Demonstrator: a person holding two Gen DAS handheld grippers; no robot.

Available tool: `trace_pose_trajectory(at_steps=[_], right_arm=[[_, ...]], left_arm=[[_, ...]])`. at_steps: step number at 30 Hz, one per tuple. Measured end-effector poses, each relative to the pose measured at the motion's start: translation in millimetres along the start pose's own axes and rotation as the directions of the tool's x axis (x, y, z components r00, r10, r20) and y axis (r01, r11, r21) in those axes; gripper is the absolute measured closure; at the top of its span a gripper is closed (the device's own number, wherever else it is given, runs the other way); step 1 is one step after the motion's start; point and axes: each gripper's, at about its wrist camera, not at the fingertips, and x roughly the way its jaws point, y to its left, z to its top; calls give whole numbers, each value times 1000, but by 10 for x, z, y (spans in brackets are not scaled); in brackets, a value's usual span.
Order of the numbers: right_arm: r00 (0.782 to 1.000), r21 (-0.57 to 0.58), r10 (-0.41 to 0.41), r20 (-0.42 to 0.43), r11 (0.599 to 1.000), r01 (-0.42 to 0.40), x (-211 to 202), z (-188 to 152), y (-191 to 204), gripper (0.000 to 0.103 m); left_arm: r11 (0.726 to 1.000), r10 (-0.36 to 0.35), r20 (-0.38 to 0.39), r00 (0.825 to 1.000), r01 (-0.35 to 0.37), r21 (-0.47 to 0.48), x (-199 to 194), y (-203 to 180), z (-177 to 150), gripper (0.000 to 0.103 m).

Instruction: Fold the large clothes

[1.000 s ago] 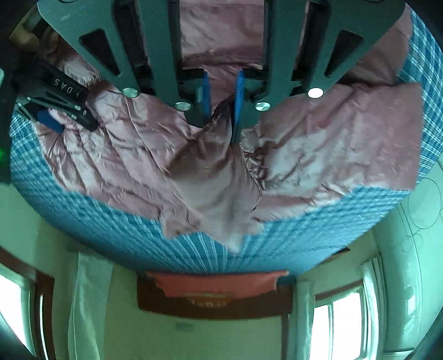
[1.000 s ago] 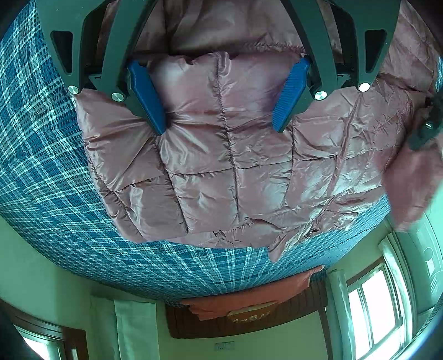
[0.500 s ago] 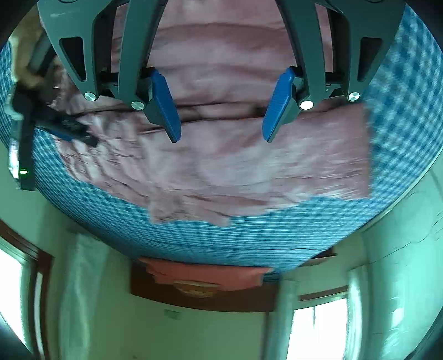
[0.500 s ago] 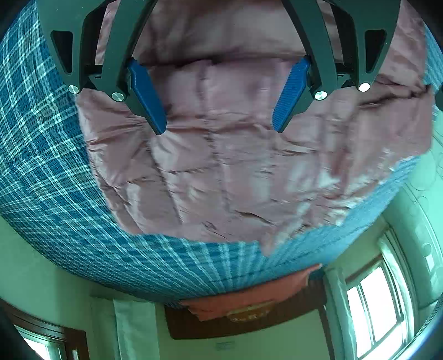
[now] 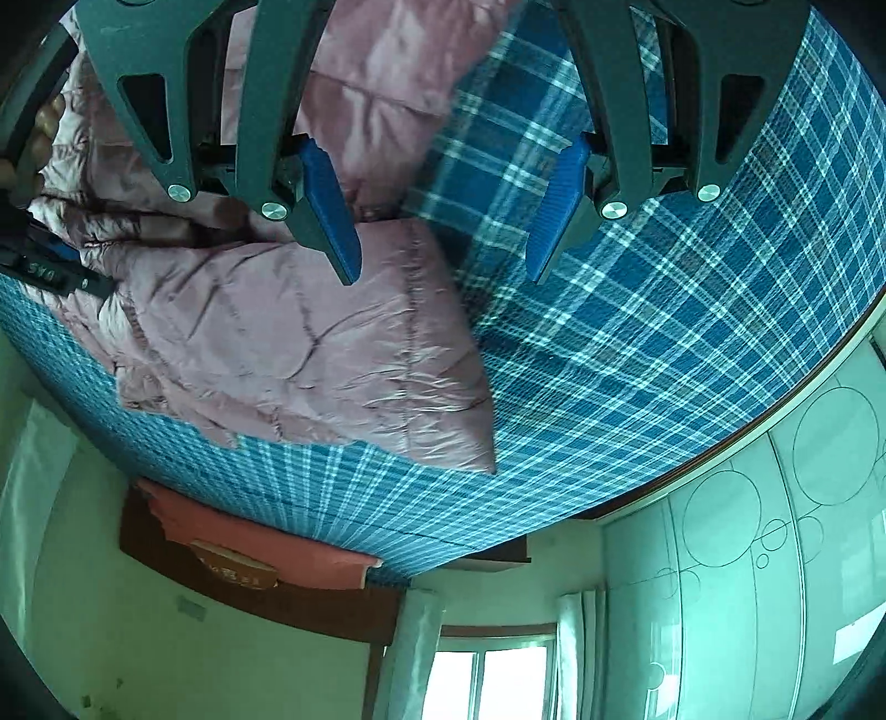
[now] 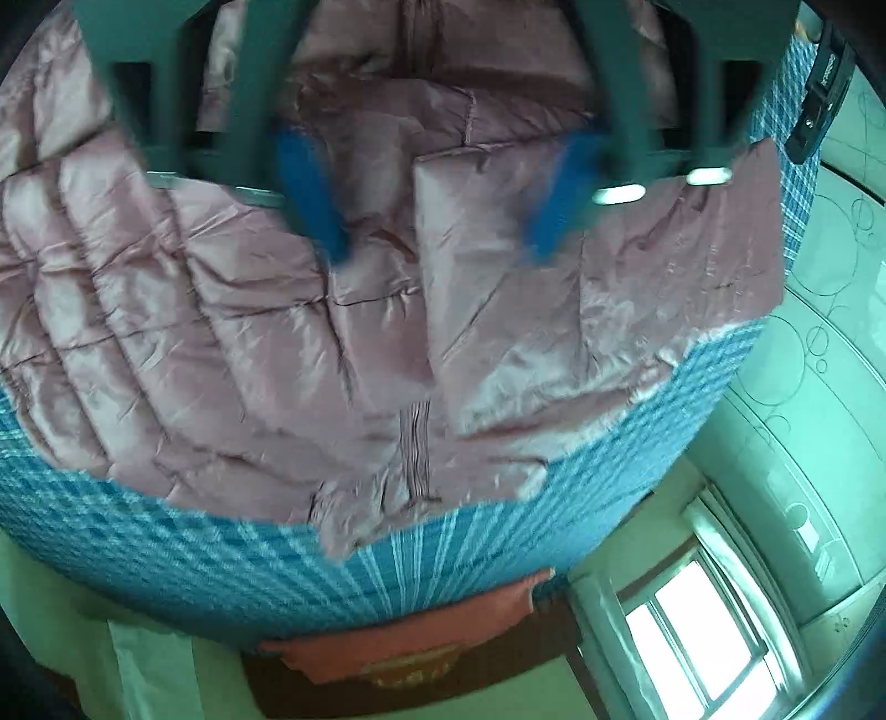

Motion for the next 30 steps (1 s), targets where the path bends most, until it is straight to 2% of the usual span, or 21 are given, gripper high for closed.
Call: trace_pose_trajectory(at_steps=[3, 8, 12, 14, 17, 19, 20, 21, 23, 27, 28, 29, 30], right_arm=[[1000, 1, 6, 26, 1000, -6, -85, -7, -19, 94], [988, -8, -78, 132, 997, 80, -506, 41, -314, 96], [975, 20, -159, 156, 987, 157, -710, 108, -709, 96], [989, 68, -98, 108, 993, 91, -719, 125, -924, 96], [996, 93, -41, 75, 995, 34, -652, 116, -936, 95], [998, 85, 0, 63, 996, -6, -560, 109, -795, 91], [998, 84, 12, 60, 996, -17, -528, 99, -733, 81], [998, 84, 24, 57, 996, -29, -490, 95, -671, 60], [996, 75, 48, 76, 996, -54, -418, 77, -476, 38], [997, 22, 66, 28, 998, -66, -153, 82, -170, 37], [998, 8, 60, 6, 998, -60, -64, 69, -117, 38], [999, -25, 35, -11, 999, -35, 8, 34, -46, 53], [999, -43, 33, -15, 999, -33, 35, 28, -7, 82]], left_arm=[[1000, -2, -3, 1000, 2, -12, 41, 11, 11, 42], [1000, -17, 7, 1000, 17, -9, 49, -66, 65, 41], [999, -35, 5, 999, 35, 2, 86, -183, 91, 38], [999, -36, 9, 999, 36, 8, 89, -246, 104, 38], [999, -36, 7, 999, 36, -10, 101, -271, 99, 38], [1000, -25, 8, 1000, 25, -15, 103, -261, 84, 38], [1000, -18, 7, 1000, 18, -15, 106, -247, 74, 38], [1000, -8, 6, 1000, 8, -14, 107, -227, 70, 38], [1000, 8, 8, 1000, -7, -22, 112, -165, 63, 38], [998, 31, 8, 999, -31, -51, 145, -20, 69, 38], [998, 34, 5, 999, -34, -56, 158, 4, 66, 38], [998, 35, 1, 999, -35, -60, 171, 24, 62, 38], [997, 38, -5, 999, -38, -62, 186, 43, 57, 38]])
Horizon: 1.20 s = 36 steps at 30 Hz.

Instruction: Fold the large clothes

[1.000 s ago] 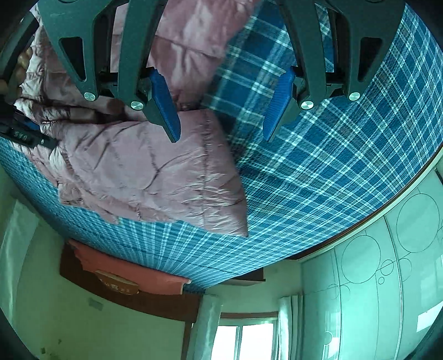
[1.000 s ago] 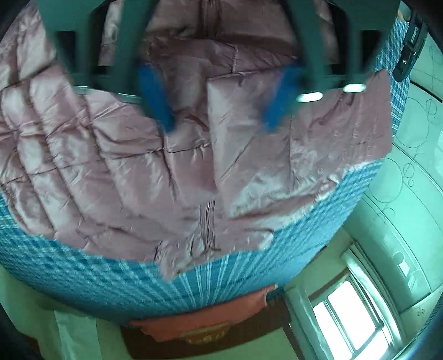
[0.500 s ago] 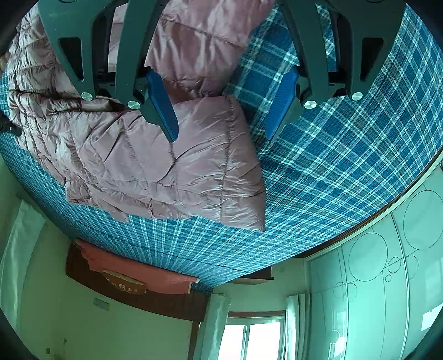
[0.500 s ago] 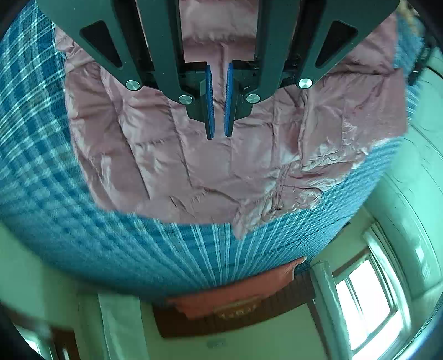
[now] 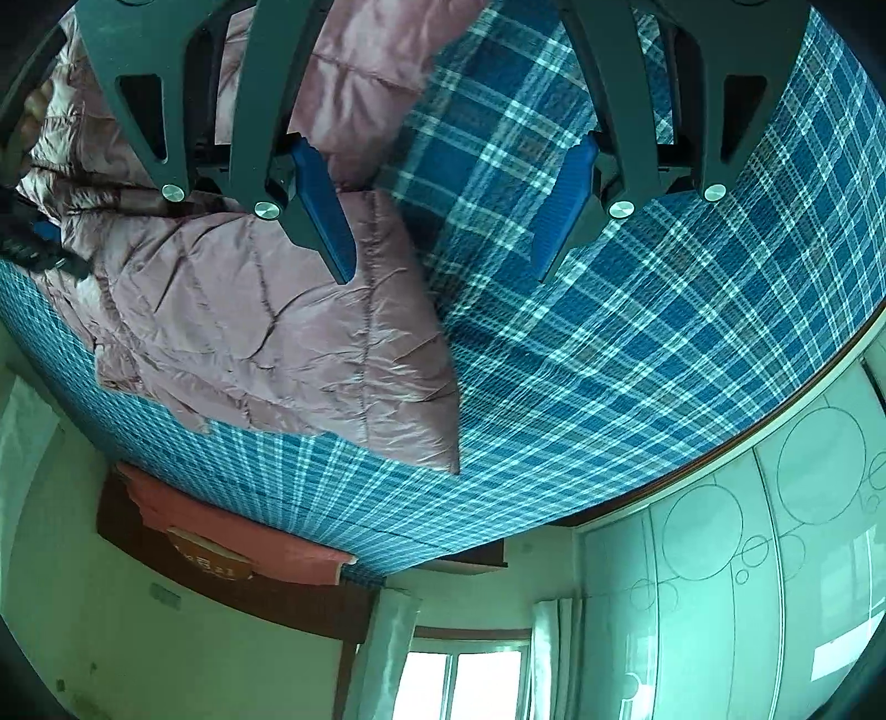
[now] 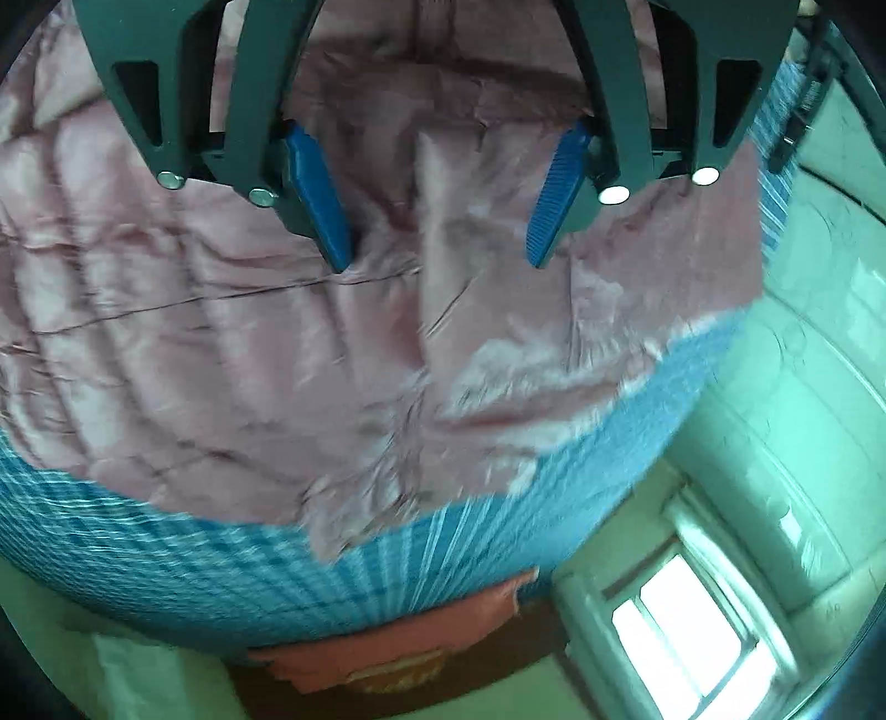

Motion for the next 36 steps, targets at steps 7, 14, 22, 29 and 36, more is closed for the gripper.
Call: trace_pose_trajectory(at_steps=[7, 14, 22, 29, 36], right_arm=[[987, -77, -76, 140, 993, 87, -467, 24, -36, 98], [953, -70, -238, 185, 964, 255, -795, 114, -685, 98], [968, 52, -247, 44, 968, 244, -679, 58, -1441, 86], [944, 138, -267, 195, 960, 243, -1054, 132, -1436, 43], [975, 99, -196, 100, 977, 187, -449, 415, -1307, 43]], left_arm=[[1000, 3, 9, 1000, -3, -3, -18, 63, 27, 38], [999, -34, 8, 999, 34, 15, -16, -119, 80, 38], [993, -82, -22, 996, 84, 88, 86, -523, 74, 37], [986, -118, -32, 992, 121, 116, 300, -839, 268, 37], [987, -104, -62, 993, 111, 113, 725, -1065, 453, 37]])
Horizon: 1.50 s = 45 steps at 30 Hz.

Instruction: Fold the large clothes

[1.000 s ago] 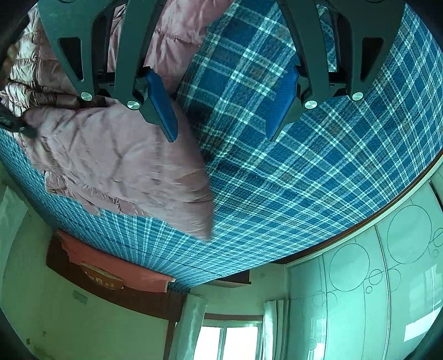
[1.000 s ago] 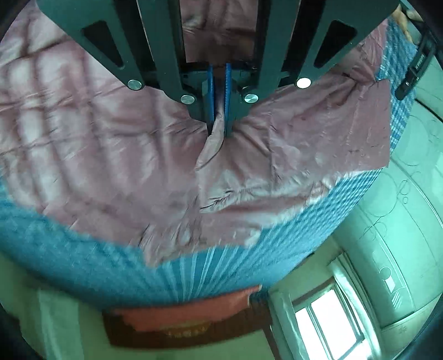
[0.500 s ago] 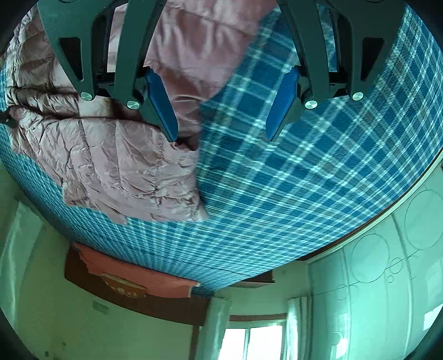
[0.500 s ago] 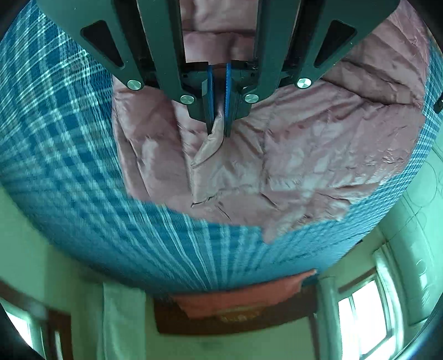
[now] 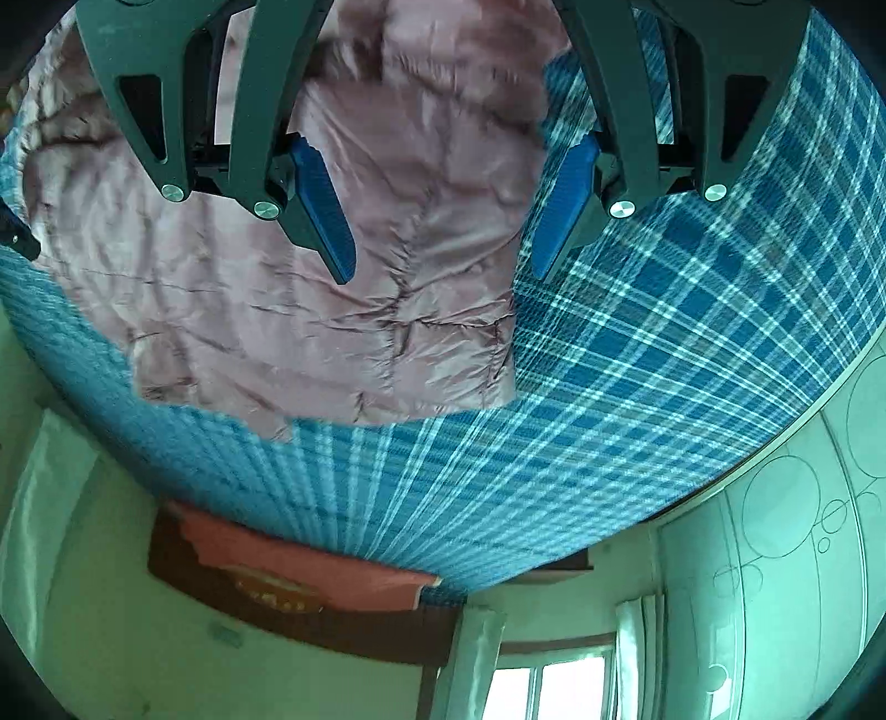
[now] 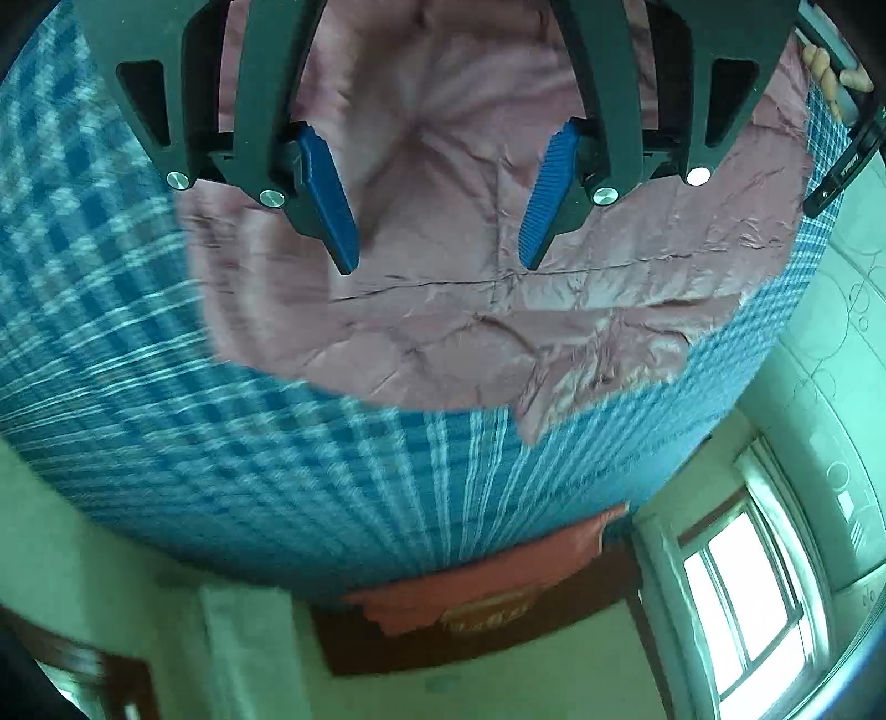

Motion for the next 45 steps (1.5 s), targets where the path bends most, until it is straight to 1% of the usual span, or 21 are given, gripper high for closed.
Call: trace_pose_trajectory(at_steps=[1, 2, 4, 6, 9, 11, 12, 13, 15, 16, 17, 20, 24, 28, 31, 33, 34, 36, 39, 41, 45], right_arm=[[999, 6, -8, -44, 1000, 8, 163, -35, 4, 43], [998, 3, -10, -58, 1000, 10, 261, -68, -15, 43], [999, -37, -29, -36, 999, 27, 241, -99, 5, 43], [999, -56, -51, -12, 997, 50, 67, -129, 56, 43], [998, -82, -63, 31, 994, 66, -155, -245, 86, 43], [996, -112, -83, -42, 991, 78, 10, -328, 103, 43], [995, -139, -85, -53, 987, 77, 95, -369, 101, 41], [995, -156, -91, -34, 984, 84, 73, -371, 108, 41], [996, -132, -83, -33, 988, 78, -72, -360, 90, 41], [997, -116, -66, -31, 991, 62, -150, -365, 70, 41], [999, -98, -44, -23, 994, 41, -289, -393, 23, 41], [1000, -73, -30, -8, 997, 29, -647, -562, -124, 40], [999, -10, -35, -37, 999, 35, -1155, -1016, -538, 40], [997, 89, -49, -56, 995, 54, -1614, -1471, -995, 40], [997, 170, -50, -58, 984, 60, -1917, -1849, -1273, 40], [997, 252, -9, -72, 967, 27, -2080, -2127, -1445, 40], [997, 280, 10, -72, 960, 11, -2125, -2211, -1484, 40], [997, 330, 40, -68, 944, -15, -2233, -2410, -1557, 40], [996, 377, 74, -52, 925, -49, -2343, -2669, -1600, 40], [991, 420, 121, -47, 903, -90, -2355, -2840, -1617, 40], [984, 444, 175, -14, 883, -151, -2450, -3036, -1525, 39]], left_arm=[[1000, 26, -23, 999, -26, 6, 117, -4, -16, 37], [999, 44, -49, 998, -43, 13, 221, 6, -44, 37], [999, 34, -100, 994, -34, -3, 372, 56, -93, 35], [999, 13, -97, 995, -17, -44, 316, 124, -85, 36], [998, -7, -62, 998, 3, -60, 178, 180, -96, 36], [999, 17, -78, 997, -20, -31, 250, 151, -145, 35], [1000, 16, -116, 993, -18, -14, 345, 124, -175, 35], [1000, 14, -124, 992, -16, -17, 364, 136, -161, 35], [999, 8, -114, 993, -12, -34, 274, 155, -144, 35], [999, -16, -114, 993, 11, -42, 194, 178, -145, 35], [999, -33, -112, 993, 28, -44, 103, 210, -158, 35], [997, -62, -95, 994, 58, -46, -211, 375, -265, 33], [988, -115, -114, 987, 103, -112, -699, 800, -637, 31], [975, -137, -142, 980, 108, -196, -1088, 1204, -1051, 30], [941, -167, -158, 973, 109, -319, -1358, 1506, -1389, 31], [906, -190, -160, 969, 110, -409, -1498, 1681, -1612, 31], [873, -212, -158, 964, 114, -475, -1591, 1780, -1763, 31], [821, -251, -148, 957, 130, -556, -1731, 1887, -1988, 31], [766, -295, -127, 947, 155, -624, -1905, 1928, -2248, 31], [752, -312, -122, 942, 166, -638, -2006, 1937, -2363, 31], [700, -369, -100, 924, 205, -684, -2103, 1849, -2565, 31]])
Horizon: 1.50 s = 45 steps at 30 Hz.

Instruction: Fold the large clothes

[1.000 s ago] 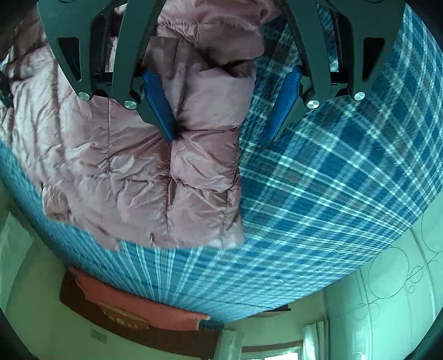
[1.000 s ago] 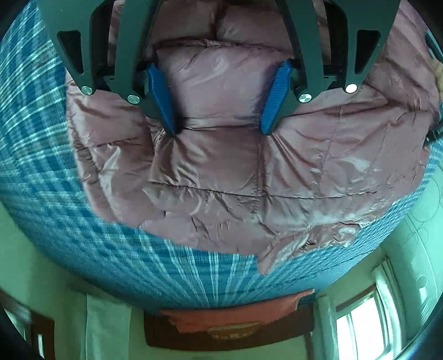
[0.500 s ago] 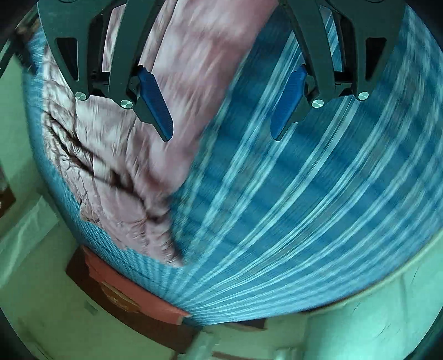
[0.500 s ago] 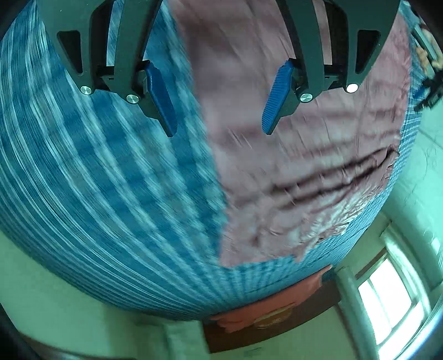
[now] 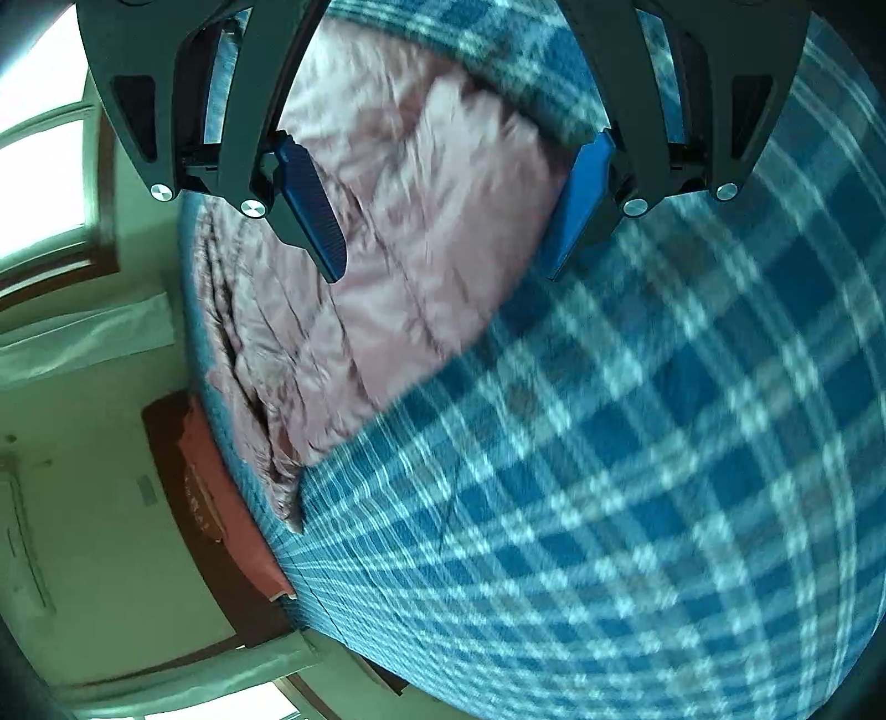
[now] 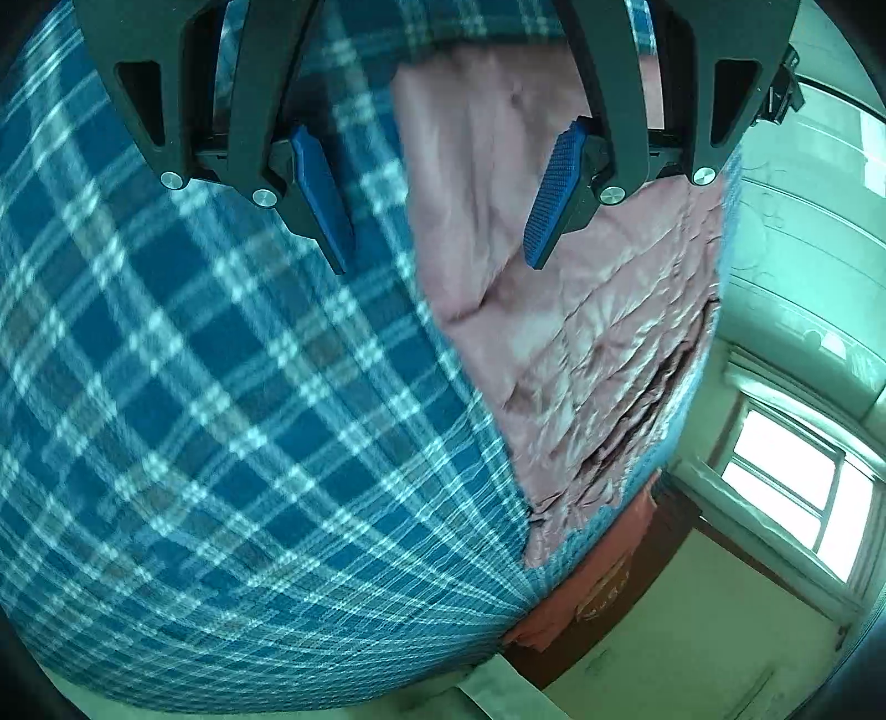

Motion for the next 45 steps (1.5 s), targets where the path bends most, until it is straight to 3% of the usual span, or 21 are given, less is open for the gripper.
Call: trace_pose_trajectory(at_steps=[4, 11, 13, 17, 19, 21, 24, 33, 45], right_arm=[[995, 12, 98, -23, 995, -98, 10, -154, 93, 39], [991, 36, 131, 27, 991, -132, 206, -167, 214, 40], [990, 68, 137, 39, 988, -139, 276, -113, 223, 43], [992, 82, 117, 36, 989, -120, 349, -72, 216, 65], [994, 82, 102, 33, 991, -104, 378, -64, 204, 77], [994, 83, 106, 35, 991, -108, 353, -92, 184, 89], [991, 80, 129, 48, 988, -132, 283, -87, 166, 94], [970, 21, 227, 85, 973, -229, -114, -118, 345, 96], [934, -74, 341, 108, 939, -335, -972, -402, 468, 97]], left_arm=[[999, -29, -1, 1000, 29, 34, 51, -92, -93, 31], [996, -71, -6, 997, 71, 61, 266, -236, -141, 31], [994, -84, -16, 996, 85, 72, 307, -294, -143, 41], [990, -78, -10, 997, 79, 118, 322, -352, -187, 51], [986, -58, -10, 998, 59, 159, 332, -362, -204, 63], [985, -61, -10, 998, 62, 162, 334, -348, -190, 86], [983, -94, 15, 995, 91, 157, 241, -330, -130, 94], [961, -187, 72, 980, 167, 221, -258, -459, -88, 97], [909, -275, 40, 960, 247, 337, -1217, -498, -328, 97]])
